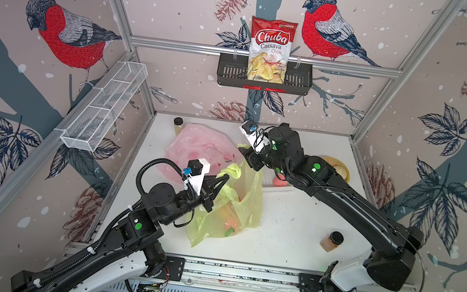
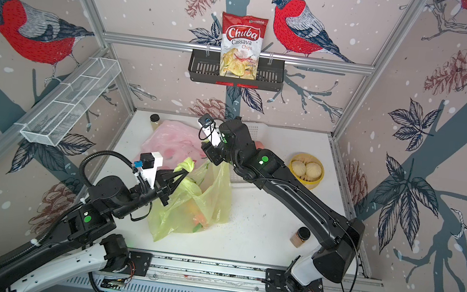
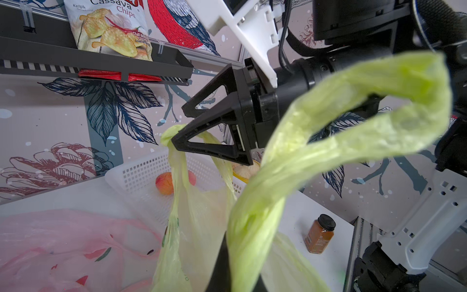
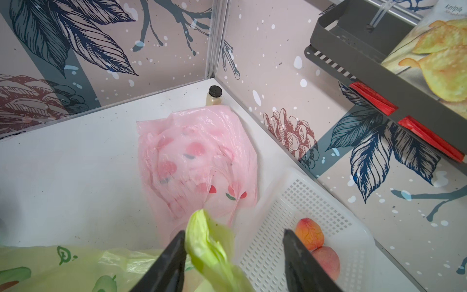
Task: Place the peach into a plastic bag & tie a knot
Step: Cross the plastic bag at the center of the board.
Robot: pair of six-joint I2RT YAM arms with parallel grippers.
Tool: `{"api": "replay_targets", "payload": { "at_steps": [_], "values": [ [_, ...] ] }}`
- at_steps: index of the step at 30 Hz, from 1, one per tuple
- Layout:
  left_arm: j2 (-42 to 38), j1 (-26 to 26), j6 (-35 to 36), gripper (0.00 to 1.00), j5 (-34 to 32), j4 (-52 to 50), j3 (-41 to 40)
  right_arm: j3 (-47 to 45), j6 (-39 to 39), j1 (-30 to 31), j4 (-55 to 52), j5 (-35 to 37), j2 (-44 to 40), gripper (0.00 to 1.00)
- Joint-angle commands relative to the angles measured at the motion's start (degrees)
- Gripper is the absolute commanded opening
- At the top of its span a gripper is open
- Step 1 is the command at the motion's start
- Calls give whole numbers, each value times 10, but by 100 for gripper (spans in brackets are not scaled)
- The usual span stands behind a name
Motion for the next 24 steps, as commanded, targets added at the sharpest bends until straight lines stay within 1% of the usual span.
{"api": "replay_targets", "payload": {
  "at_steps": [1, 4, 6, 8, 10, 12, 14, 17, 20, 24],
  "values": [
    [1, 4, -9, 0, 11, 15, 0, 7, -7, -1, 4, -25, 3, 55],
    [3, 7, -11, 0, 14, 15, 1, 11, -11, -4, 9, -32, 4, 41],
    [4, 8, -12, 0, 15, 14, 0, 11, -11, -8, 11, -43, 4, 28],
    [3, 11, -15, 0, 13, 11, 1, 4, -8, -10, 23, -49, -3, 12],
    [4, 16, -20, 0, 3, 3, 2, -9, 2, -11, 33, -50, -17, 1],
    [10, 25, -30, 0, -13, -10, 7, -38, 16, -10, 49, -64, -46, 0],
    [21, 36, -41, 0, -20, -25, 12, -95, 33, -8, 83, -95, -87, 0],
    [46, 43, -57, 0, -23, -45, 20, -183, 48, 22, 136, -97, -157, 0],
    [77, 43, -67, 0, -23, -57, 25, -219, 62, 62, 143, -90, -194, 0],
    [121, 43, -66, 0, -9, -62, 36, -225, 66, 108, 142, -63, -199, 0]
  ]
}}
